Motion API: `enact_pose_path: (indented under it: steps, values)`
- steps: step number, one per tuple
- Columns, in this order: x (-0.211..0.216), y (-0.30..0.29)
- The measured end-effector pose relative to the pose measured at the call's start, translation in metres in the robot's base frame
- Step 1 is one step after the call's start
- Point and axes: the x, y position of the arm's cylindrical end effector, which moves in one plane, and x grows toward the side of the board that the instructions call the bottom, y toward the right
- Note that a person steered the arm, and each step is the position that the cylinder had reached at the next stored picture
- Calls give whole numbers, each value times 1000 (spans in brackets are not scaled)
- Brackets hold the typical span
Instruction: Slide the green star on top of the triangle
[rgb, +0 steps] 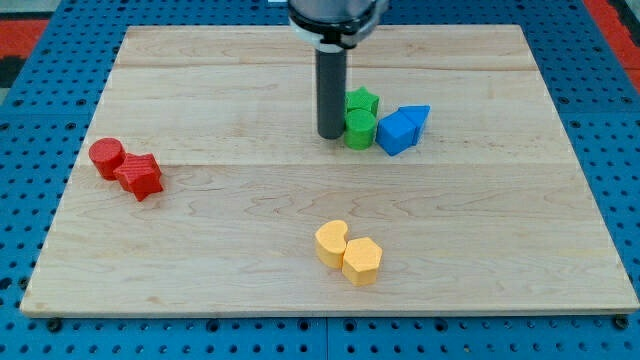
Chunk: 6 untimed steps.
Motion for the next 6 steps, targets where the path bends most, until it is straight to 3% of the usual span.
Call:
enact_pose_path:
  steps: [3,4,5,6]
  values:
    - [-61,12]
    - [-66,52]
    - [-105,80]
    - [-105,104]
